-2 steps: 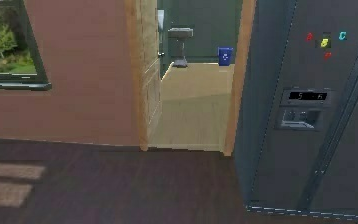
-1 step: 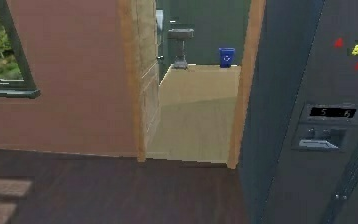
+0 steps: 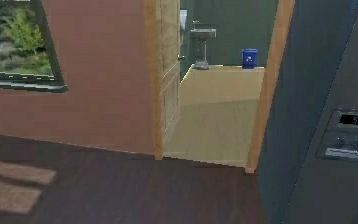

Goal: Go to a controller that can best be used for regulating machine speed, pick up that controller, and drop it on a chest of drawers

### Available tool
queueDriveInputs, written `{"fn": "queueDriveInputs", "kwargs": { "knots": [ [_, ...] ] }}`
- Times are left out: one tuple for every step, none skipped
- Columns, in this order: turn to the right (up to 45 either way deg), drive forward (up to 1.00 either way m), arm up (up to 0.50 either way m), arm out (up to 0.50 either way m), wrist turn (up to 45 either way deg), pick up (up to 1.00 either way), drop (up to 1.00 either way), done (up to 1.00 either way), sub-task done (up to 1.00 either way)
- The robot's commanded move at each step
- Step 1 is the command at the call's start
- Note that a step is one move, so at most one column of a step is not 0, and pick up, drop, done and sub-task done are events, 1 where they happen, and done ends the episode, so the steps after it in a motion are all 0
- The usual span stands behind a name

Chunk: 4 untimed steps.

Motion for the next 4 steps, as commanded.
{"fn": "queueDriveInputs", "kwargs": {
  "knots": [
    [0.0, 1.0, 0.0, 0.0, 0.0, 0.0, 0.0, 0.0, 0.0],
    [0.0, 0.35, 0.0, 0.0, 0.0, 0.0, 0.0, 0.0, 0.0],
    [21.0, 0.0, 0.0, 0.0, 0.0, 0.0, 0.0, 0.0, 0.0],
    [0.0, 0.6, 0.0, 0.0, 0.0, 0.0, 0.0, 0.0, 0.0]
  ]
}}
